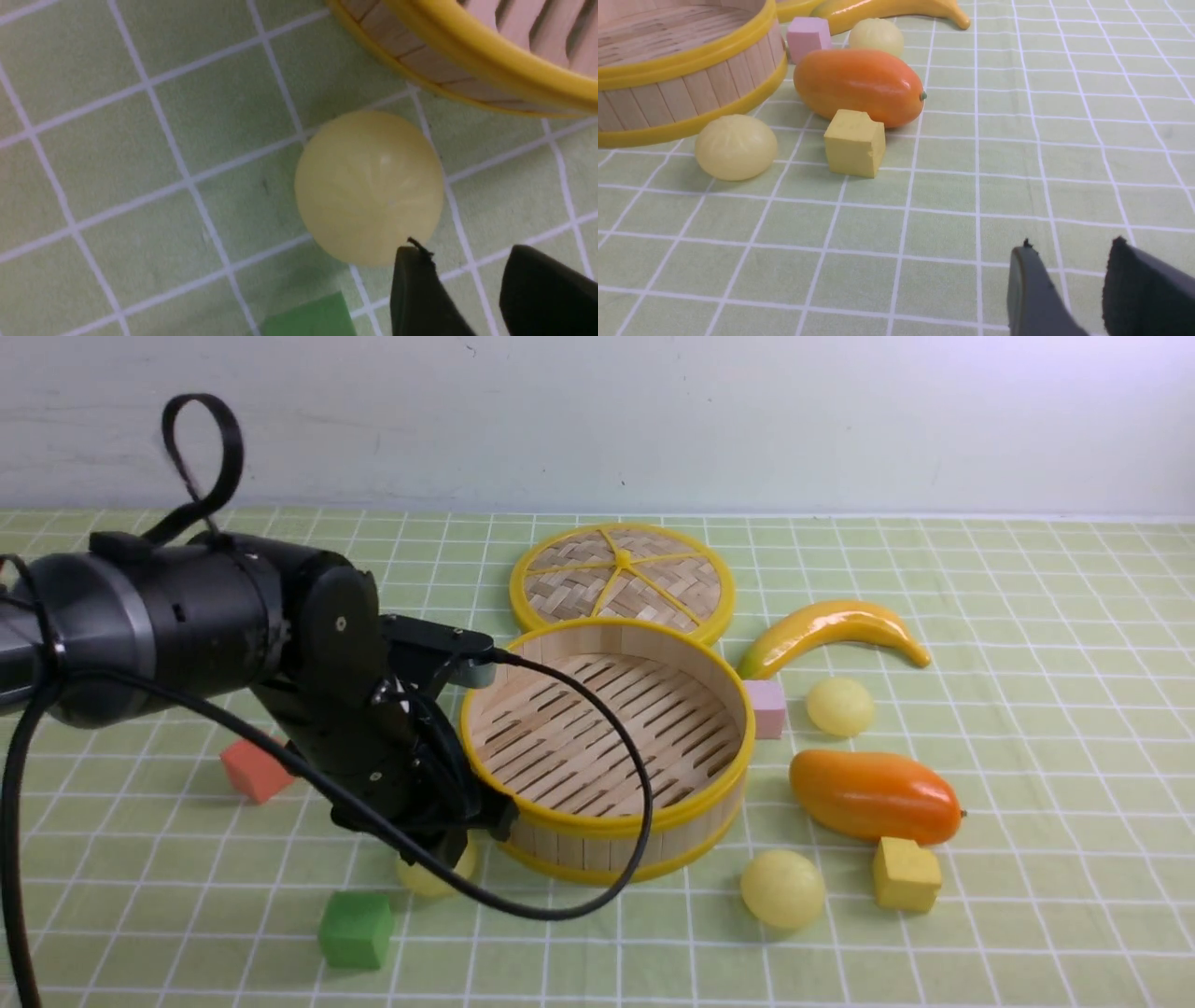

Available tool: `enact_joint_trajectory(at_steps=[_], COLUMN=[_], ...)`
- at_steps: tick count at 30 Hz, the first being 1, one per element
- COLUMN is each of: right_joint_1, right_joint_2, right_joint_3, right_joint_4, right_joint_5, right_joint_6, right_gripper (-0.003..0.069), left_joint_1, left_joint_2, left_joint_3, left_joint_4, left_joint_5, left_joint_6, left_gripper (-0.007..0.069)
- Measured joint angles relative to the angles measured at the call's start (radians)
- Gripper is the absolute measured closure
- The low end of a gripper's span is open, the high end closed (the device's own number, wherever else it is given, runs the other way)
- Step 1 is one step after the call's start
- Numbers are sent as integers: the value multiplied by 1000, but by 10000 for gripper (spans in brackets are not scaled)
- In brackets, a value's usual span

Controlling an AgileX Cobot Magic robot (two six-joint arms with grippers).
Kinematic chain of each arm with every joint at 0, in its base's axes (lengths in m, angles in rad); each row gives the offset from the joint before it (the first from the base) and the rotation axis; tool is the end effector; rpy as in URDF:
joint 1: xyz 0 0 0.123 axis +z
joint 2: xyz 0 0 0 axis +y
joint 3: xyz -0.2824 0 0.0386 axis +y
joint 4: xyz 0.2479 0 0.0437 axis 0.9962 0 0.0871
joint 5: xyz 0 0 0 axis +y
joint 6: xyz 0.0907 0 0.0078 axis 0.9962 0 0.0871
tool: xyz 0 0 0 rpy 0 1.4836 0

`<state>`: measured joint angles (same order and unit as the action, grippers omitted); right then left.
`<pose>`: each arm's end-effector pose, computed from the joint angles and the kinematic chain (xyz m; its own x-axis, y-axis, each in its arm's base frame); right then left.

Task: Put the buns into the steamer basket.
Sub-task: Use the left arm to grab a steamed stuffed bun

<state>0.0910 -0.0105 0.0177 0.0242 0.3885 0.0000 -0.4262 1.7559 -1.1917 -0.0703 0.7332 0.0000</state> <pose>0.0518 0.0056 0.1728 -0.3044 -0.0053 -0.9525 -0.0928 0.9954 0.0241 0.3213 -0.1506 0.2127 -0.8728 0.3390 -0.3512 0.3830 0.9216 -0.0624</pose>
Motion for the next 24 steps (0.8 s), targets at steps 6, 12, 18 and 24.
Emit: enact_joint_trajectory(at_steps=[6,12,18,24], right_joint_1=[0,0,0,0], right_joint_2=[0,0,0,0], right_joint_3=[0,0,0,0], right_joint_4=[0,0,0,0], right_joint_5=[0,0,0,0], right_joint_6=[0,0,0,0], right_gripper=[420,420,420,420], left_joint_1=[0,0,0,-34], left_joint_2=[54,80,75,-81], left_joint_3=[-5,-5,-7,-7], left_joint_4=[43,55,57,63], left_joint_5=[-78,-88,-67,25], left_joint_6=[0,0,0,-20], left_gripper=[360,487,638,638])
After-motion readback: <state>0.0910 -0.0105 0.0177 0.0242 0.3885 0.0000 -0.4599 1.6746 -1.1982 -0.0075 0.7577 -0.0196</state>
